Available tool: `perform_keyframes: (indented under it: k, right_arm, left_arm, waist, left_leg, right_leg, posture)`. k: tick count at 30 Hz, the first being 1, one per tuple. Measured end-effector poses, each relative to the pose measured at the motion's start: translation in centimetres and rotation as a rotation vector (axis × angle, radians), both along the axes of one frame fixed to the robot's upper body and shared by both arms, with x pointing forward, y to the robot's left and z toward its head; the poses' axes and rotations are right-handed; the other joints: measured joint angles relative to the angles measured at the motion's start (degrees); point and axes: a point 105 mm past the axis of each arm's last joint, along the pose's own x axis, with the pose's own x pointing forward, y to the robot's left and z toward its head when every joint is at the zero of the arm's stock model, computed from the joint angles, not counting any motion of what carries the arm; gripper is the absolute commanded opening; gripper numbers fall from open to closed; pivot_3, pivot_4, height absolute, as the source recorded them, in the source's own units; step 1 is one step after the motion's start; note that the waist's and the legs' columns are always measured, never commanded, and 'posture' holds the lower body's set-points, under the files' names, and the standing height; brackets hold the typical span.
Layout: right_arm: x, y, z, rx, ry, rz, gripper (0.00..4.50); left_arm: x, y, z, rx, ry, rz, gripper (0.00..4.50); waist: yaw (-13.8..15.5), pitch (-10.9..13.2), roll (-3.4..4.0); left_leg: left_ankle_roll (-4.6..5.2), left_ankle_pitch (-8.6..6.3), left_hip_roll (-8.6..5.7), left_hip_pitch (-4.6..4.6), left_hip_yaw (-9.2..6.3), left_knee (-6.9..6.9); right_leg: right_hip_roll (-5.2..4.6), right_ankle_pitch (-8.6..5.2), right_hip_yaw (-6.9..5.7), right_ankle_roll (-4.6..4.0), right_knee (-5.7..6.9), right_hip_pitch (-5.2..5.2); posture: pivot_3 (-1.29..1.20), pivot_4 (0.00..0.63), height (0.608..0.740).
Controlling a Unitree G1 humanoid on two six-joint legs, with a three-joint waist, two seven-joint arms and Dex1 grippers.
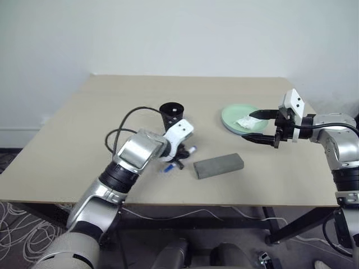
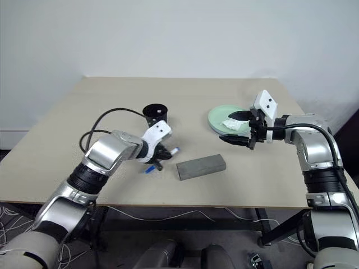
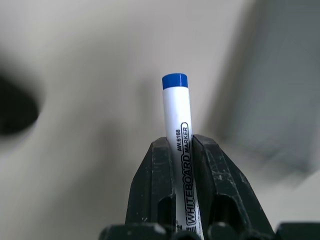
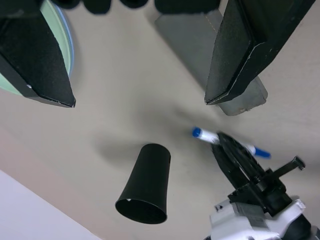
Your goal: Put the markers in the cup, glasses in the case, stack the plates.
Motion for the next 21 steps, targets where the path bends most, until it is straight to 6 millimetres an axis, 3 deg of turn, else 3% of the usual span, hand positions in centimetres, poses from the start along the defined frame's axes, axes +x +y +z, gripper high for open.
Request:
perform_keyframes:
  k: [3, 6, 12, 15, 21]
  right_arm:
    - [0.0, 0.0, 0.0, 0.000, 0.000, 0.000, 4.50]
    - [0.0, 0.0, 0.0, 0.000, 0.001, -0.001, 4.50]
    - [0.0, 0.0, 0.0, 0.002, 0.001, 0.000, 4.50]
    - [0.0, 0.1, 0.0, 0.003, 0.001, 0.001, 4.50]
    - [0.1, 0.4, 0.0, 0.015, 0.001, 0.008, 4.50]
  left_arm:
    - [1.3, -1.3, 3.5, -0.176, -0.166, -0.003, 0.31]
    - [3.3, -1.3, 6.9, -0.323, -0.348, 0.057, 0.31]
    - [7.7, 2.4, 12.5, -0.501, -0.721, 0.332, 0.31]
    - [8.8, 4.0, 13.0, -0.530, -0.821, 0.418, 0.31]
    - [10.4, 5.4, 11.2, -0.499, -0.866, 0.512, 0.31]
  waist:
    - [-0.10, -0.01, 0.01]
    - [-0.08, -0.01, 0.02]
    - [0.14, -0.02, 0.00]
    - [0.65, -0.02, 0.00]
    - [1.87, -0.02, -0.05]
  left_leg:
    - [0.00, 0.00, 0.00, 0.02, 0.02, 0.00]
    - [-0.01, 0.01, 0.00, 0.02, 0.01, 0.01]
    - [-0.01, 0.01, 0.00, 0.02, 0.06, 0.14]
    - [0.00, 0.01, 0.00, 0.02, 0.08, 0.20]
    - [0.01, 0.00, 0.00, -0.07, 0.07, 0.33]
  right_leg:
    - [0.01, 0.03, 0.02, 0.03, 0.01, -0.02]
    - [0.02, 0.08, 0.00, 0.07, 0.03, -0.03]
    - [0.02, 0.10, 0.00, 0.11, 0.03, 0.03]
    - [0.02, 0.11, 0.00, 0.12, 0.03, 0.06]
    - [0.02, 0.14, -0.08, 0.14, 0.03, 0.07]
  posture:
    - [0.00, 0.000, 0.727]
    - [0.00, 0.000, 0.727]
    - [0.00, 0.000, 0.727]
    - [0.00, 0.000, 0.727]
    - [0.00, 0.000, 0.727]
